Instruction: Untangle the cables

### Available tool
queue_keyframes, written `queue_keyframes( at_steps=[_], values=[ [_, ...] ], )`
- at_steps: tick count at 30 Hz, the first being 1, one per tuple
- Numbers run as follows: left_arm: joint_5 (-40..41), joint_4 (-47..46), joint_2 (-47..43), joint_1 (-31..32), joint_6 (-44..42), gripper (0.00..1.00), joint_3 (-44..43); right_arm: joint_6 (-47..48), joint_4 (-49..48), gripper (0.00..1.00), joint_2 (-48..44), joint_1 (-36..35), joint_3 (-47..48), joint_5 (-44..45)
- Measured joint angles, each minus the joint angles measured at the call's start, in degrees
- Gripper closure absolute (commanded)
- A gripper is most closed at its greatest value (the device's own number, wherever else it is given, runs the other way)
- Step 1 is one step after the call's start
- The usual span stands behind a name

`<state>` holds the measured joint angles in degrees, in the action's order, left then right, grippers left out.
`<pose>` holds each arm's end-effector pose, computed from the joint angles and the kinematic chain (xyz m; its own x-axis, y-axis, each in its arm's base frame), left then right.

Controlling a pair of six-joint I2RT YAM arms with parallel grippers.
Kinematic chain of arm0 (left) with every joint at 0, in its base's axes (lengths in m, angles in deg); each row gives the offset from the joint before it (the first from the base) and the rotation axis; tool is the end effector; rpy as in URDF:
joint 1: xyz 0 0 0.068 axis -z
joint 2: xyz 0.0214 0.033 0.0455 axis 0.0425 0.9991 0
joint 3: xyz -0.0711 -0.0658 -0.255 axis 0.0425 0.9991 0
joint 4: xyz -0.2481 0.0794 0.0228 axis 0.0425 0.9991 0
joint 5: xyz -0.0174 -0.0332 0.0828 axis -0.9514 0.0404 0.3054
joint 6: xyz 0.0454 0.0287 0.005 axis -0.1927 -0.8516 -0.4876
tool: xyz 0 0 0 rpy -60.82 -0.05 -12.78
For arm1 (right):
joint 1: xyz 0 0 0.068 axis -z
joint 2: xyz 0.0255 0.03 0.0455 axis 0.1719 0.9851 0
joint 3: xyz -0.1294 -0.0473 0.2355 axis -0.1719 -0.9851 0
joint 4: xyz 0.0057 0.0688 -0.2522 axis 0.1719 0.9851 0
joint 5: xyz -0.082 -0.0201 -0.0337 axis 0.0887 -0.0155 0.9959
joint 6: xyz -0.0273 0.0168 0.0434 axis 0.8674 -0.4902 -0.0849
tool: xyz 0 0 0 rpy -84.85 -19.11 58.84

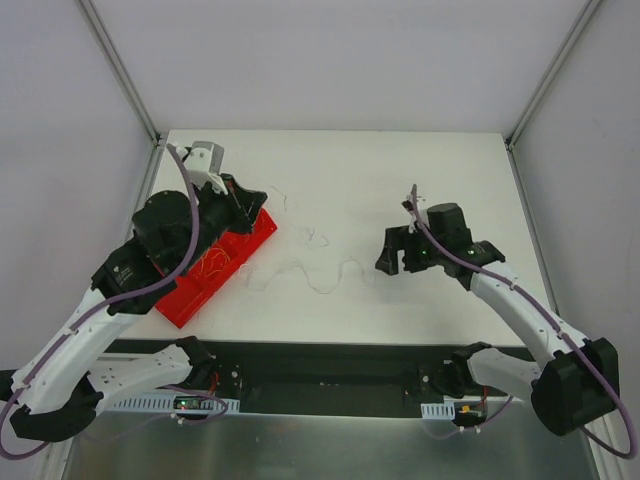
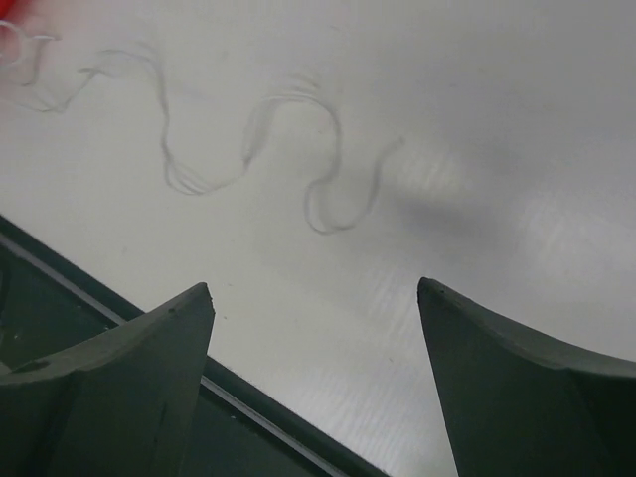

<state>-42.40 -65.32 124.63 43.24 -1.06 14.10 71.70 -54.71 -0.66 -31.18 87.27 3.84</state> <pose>0.1198 -0.1079 0.4609 -0.1747 -0.2778 -0.9446 0.4505 0.8305 -0.3276 0.2104 0.0922 0.2591 -0.6048 -0.2826 -0.7445 -0.5630 0.8129 0.1487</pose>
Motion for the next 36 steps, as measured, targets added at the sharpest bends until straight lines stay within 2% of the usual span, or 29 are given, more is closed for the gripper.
queue_keyframes(
  at_steps=[3, 7, 10, 12, 14, 18, 21, 26, 30, 36],
  values=[
    [-1.3, -0.2, -0.1, 0.0, 1.0, 1.00, -3.2, 0.3, -4.7, 0.13, 2.7, -5.4, 1.8, -3.3],
    [-3.2, -1.1, -0.2, 0.0, 2.6, 1.00, -6.1, -4.1, -10.9, 0.16, 7.9, -7.8, 5.0, -5.2],
    [-5.4, -1.8, 0.0, 0.0, 3.6, 1.00, -6.7, -11.5, -15.8, 0.36, 10.9, -7.8, 5.3, -4.9],
    [-6.5, -1.7, 0.6, 0.0, 3.7, 1.00, -6.6, -20.0, -20.6, 0.48, 15.2, -7.9, 5.2, -5.6],
    [-7.5, -1.8, 1.1, 0.0, 3.7, 1.00, -6.5, -28.4, -27.3, 0.53, 22.0, -8.5, 5.2, -7.1],
    [-9.2, -1.6, 1.4, 0.0, 3.9, 1.00, -4.0, -38.6, -32.7, 0.55, 35.6, -11.9, 7.0, -8.5],
    [-10.2, -1.2, 1.4, 0.0, 4.3, 1.00, -2.6, -42.1, -32.7, 0.54, 40.8, -13.6, 7.9, -8.8],
    [-10.9, -0.5, 2.4, 0.0, 5.4, 1.00, -2.1, -43.0, -31.3, 0.52, 41.5, -9.5, 7.7, -9.4],
    [-11.8, -0.5, 4.1, 0.0, 5.6, 1.00, -2.2, -42.3, -33.0, 0.51, 37.9, -2.7, 1.9, -12.5],
    [-13.1, -0.5, 6.4, 0.0, 5.7, 1.00, -2.2, -32.6, -18.4, 0.49, 26.4, 7.5, -1.6, -7.2]
  ],
)
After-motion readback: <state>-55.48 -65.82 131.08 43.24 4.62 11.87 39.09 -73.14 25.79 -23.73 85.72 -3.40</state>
